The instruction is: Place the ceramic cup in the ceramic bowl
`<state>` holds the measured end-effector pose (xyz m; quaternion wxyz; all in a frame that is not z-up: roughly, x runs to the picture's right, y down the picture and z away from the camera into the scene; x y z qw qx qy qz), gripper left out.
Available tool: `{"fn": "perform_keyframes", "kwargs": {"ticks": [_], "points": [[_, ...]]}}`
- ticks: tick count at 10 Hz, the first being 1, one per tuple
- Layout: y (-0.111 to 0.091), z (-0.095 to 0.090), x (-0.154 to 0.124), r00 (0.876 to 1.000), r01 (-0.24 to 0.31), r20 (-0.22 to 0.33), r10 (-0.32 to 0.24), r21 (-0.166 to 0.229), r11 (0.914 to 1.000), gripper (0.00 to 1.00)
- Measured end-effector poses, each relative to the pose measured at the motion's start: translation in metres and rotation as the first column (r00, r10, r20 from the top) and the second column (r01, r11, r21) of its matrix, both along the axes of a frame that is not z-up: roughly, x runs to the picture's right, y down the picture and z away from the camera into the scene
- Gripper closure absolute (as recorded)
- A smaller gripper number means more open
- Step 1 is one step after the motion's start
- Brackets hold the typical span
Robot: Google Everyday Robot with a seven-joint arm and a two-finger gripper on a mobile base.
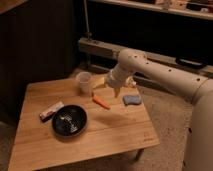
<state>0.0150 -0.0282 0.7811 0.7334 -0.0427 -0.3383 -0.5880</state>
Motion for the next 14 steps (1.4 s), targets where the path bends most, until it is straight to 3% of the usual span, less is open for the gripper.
{"fn": "perform_keyframes", "kwargs": {"ticks": [2, 5, 7, 10, 13, 14], "points": [[-0.051, 0.021, 0.016, 1.0, -0.006, -0.015, 0.008, 0.082, 0.9966, 0.2], [-0.133, 0.052, 0.01, 1.0, -0.016, 0.01, 0.015, 0.193, 0.981, 0.2], [-0.161, 0.064, -0.008, 0.999, 0.003, 0.037, -0.012, 0.235, 0.972, 0.2], [-0.161, 0.065, -0.044, 0.996, 0.048, 0.066, -0.068, 0.265, 0.963, 0.2], [-0.128, 0.057, -0.088, 0.987, 0.105, 0.094, -0.133, 0.261, 0.9596, 0.2], [-0.117, 0.062, -0.095, 0.985, 0.121, 0.093, -0.148, 0.249, 0.961, 0.2]]}}
